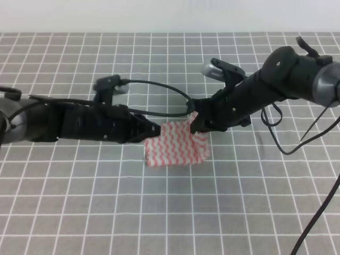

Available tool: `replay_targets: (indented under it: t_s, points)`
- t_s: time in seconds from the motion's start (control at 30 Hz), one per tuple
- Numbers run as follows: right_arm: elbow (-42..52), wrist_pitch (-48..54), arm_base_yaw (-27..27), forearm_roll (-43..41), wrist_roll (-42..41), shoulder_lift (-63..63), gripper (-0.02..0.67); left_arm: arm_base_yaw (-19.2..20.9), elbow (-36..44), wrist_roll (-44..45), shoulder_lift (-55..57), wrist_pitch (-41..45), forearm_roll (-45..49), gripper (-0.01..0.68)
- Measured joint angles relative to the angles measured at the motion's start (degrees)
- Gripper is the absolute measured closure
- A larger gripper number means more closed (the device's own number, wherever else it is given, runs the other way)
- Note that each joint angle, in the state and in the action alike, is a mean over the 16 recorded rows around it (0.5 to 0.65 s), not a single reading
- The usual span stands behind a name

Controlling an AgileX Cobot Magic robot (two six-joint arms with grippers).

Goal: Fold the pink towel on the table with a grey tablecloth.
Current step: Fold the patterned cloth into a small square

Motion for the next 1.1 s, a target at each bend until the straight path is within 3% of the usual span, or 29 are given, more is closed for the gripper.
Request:
replay_targets:
  t_s: [0.27, 1.1]
  points:
    - [0.00, -0.02, 0.01, 0.44, 0.05, 0.00, 0.661, 0.13, 0.13, -3.45, 0.96, 0.50, 3.81, 0.675]
    - [-5.02, -0.70, 4.07, 3.82, 0.16, 3.19, 0.661, -0.04, 0.18, -1.11, 3.37, -2.18, 0.54, 0.675]
